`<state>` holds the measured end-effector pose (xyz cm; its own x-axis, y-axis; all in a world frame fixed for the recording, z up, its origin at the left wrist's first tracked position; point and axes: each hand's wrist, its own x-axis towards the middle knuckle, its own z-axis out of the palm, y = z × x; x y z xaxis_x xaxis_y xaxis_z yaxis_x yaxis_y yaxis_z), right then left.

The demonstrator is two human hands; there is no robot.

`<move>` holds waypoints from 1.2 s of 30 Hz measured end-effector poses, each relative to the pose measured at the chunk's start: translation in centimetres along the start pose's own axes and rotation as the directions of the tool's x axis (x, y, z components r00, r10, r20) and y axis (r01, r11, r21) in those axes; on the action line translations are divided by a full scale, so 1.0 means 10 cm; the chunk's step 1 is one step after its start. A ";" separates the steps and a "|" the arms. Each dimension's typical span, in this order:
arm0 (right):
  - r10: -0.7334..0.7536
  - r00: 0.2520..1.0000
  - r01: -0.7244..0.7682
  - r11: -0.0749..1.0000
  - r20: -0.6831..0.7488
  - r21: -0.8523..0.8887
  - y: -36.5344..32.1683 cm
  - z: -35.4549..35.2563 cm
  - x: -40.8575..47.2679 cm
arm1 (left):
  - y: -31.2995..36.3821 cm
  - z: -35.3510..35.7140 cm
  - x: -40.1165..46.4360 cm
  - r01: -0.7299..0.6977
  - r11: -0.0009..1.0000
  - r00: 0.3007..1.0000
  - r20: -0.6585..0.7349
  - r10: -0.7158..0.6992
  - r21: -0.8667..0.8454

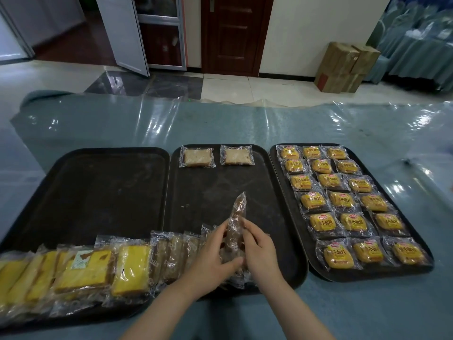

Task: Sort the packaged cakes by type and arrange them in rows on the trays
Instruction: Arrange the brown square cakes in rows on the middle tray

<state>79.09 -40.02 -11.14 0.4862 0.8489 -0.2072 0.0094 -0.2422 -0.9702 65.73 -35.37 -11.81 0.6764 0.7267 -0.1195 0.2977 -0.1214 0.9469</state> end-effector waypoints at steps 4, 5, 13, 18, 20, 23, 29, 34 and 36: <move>-0.013 0.997 0.012 1.000 0.071 0.008 0.00 0.06 0.04 | -0.04 -0.08 0.03 0.034 0.993 0.992 -0.119 -0.048 -0.111; -0.018 0.997 0.017 1.000 0.080 0.008 0.00 0.08 0.06 | -0.04 -0.10 0.04 0.040 0.990 0.987 -0.149 -0.061 -0.138; -0.078 0.997 0.081 0.974 0.023 -0.210 0.02 0.16 0.22 | -0.03 -0.25 0.11 0.189 0.911 0.938 -0.206 -0.278 -0.366; -0.058 0.998 0.051 0.981 -0.034 -0.187 0.02 0.11 0.40 | -0.04 -0.39 0.21 0.259 0.851 0.886 -0.239 -0.398 -0.457; -0.035 0.999 0.026 0.979 -0.040 -0.203 0.03 0.08 0.48 | -0.12 -0.45 0.26 0.254 0.845 0.868 -0.274 -0.414 -0.471; 0.022 1.000 -0.022 0.983 0.002 -0.182 0.06 0.06 0.61 | -0.21 -0.53 0.33 0.249 0.852 0.868 -0.284 -0.408 -0.460; 0.127 0.983 -0.123 0.992 0.131 -0.041 0.09 0.08 0.78 | -0.31 -0.68 0.54 0.251 0.813 0.826 -0.321 -0.462 -0.526; 0.174 0.956 -0.188 0.981 0.235 0.039 0.09 0.16 0.87 | -0.30 -0.85 0.70 0.284 0.809 0.824 -0.300 -0.480 -0.514; 0.184 0.960 -0.201 0.978 0.210 0.063 0.08 0.21 0.93 | -0.32 -0.91 0.78 0.297 0.822 0.832 -0.290 -0.472 -0.486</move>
<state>81.73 -31.33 -14.12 0.2848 0.8693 -0.4040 -0.1435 -0.3780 -0.9146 63.89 -23.18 -13.08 0.2268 0.8586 -0.4598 0.1179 0.4445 0.8880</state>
